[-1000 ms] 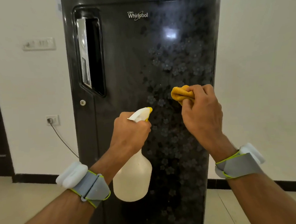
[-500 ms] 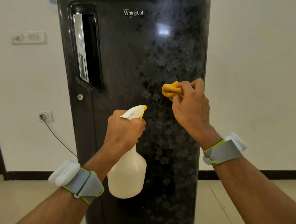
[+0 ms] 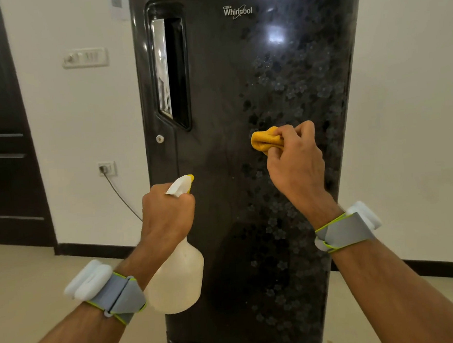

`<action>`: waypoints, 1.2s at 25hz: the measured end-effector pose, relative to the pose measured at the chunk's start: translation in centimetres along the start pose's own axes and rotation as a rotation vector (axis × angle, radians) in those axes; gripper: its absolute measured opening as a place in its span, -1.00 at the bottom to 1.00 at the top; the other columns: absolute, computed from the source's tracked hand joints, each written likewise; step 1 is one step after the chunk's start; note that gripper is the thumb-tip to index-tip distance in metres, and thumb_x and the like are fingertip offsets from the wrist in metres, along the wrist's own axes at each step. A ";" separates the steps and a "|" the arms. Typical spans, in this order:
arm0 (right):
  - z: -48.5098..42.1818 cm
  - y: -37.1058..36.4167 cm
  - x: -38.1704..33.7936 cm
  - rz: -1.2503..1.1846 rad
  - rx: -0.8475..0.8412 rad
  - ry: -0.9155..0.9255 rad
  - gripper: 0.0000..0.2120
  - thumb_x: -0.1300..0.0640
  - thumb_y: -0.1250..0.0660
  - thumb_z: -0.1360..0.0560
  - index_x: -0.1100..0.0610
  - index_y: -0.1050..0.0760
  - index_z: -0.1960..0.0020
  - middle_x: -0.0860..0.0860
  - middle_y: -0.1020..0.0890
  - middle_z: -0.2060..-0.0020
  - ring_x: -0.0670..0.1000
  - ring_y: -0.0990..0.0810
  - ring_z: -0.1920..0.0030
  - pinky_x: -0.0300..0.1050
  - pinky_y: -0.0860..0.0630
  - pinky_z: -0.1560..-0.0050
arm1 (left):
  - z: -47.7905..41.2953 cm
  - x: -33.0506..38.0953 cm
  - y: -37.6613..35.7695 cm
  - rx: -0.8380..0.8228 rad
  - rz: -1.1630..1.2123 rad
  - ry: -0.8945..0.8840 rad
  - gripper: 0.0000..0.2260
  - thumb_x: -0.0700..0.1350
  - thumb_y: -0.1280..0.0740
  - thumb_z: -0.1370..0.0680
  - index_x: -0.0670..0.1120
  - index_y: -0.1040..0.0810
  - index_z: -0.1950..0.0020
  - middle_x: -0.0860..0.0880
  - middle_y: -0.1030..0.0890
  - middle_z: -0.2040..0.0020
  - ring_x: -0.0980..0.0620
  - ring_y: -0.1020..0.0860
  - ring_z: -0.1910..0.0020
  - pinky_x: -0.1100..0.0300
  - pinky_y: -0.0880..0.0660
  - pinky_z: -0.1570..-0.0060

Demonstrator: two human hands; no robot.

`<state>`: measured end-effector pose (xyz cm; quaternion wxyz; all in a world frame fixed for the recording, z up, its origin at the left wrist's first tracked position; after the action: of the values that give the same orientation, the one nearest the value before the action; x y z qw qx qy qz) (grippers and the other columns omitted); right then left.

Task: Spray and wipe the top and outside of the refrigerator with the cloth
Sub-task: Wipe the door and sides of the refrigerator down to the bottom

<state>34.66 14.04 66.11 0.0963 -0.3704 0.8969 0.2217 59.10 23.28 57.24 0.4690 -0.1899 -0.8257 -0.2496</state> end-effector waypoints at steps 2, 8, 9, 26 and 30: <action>0.2 -0.6 -0.9 -0.009 -0.011 0.009 -0.78 0.10 -0.31 -0.54 0.09 -0.49 -0.17 0.05 -0.39 -0.10 -0.01 -0.47 0.13 -0.12 -0.51 0.18 | -0.4 -0.5 1.3 0.037 -0.027 0.017 -0.76 -0.13 -0.37 -0.56 -0.21 -0.54 -0.18 -0.22 -0.62 0.03 -0.15 -0.63 0.16 -0.13 -0.64 0.06; 1.0 -1.6 -1.8 -0.020 -0.041 0.025 -0.75 0.07 -0.33 -0.55 0.08 -0.48 -0.21 0.04 -0.40 -0.11 -0.03 -0.49 0.11 -0.11 -0.57 0.11 | -0.6 -1.9 1.8 -0.016 -0.049 0.028 -0.75 -0.13 -0.37 -0.56 -0.20 -0.56 -0.19 -0.19 -0.64 -0.01 -0.12 -0.63 0.14 -0.02 -0.64 0.12; 1.2 -1.6 -1.7 -0.012 -0.044 0.023 -0.75 0.07 -0.33 -0.55 0.08 -0.48 -0.20 0.04 -0.40 -0.11 -0.02 -0.49 0.12 -0.11 -0.57 0.11 | -0.3 -2.4 1.3 -0.062 -0.043 0.029 -0.76 -0.14 -0.37 -0.56 -0.21 -0.56 -0.19 -0.19 -0.64 0.01 -0.11 -0.63 0.16 0.02 -0.63 0.18; 4.2 -0.2 3.4 0.103 -0.143 0.011 -0.79 0.10 -0.29 -0.52 0.09 -0.50 -0.14 0.05 -0.40 -0.09 0.02 -0.47 0.16 -0.12 -0.46 0.21 | 8.3 -3.0 -8.2 -0.516 0.019 -0.126 -0.92 -0.28 -0.34 -0.47 -0.23 -0.63 0.18 -0.21 -0.64 0.26 -0.20 -0.64 0.26 -0.07 -0.62 0.23; 5.7 -0.9 4.1 0.097 -0.178 -0.001 -0.78 0.11 -0.30 -0.53 0.08 -0.51 -0.17 0.04 -0.41 -0.10 -0.02 -0.45 0.15 -0.20 -0.39 0.21 | 9.6 -5.0 -8.9 -0.559 -0.001 -0.071 -0.89 -0.30 -0.34 -0.48 -0.17 -0.65 0.08 -0.13 -0.68 0.17 -0.12 -0.66 0.18 0.07 -0.61 0.23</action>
<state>32.42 13.63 59.40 0.0525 -0.3338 0.8904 0.3051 50.18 21.42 46.66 0.3692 -0.3201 -0.7407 -0.4611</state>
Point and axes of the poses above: each hand's wrist, its own z-axis away from the middle knuckle, its own y-axis out of the back of the hand, x = y × z, the point moved 7 cm from there along -z, towards the middle knuckle
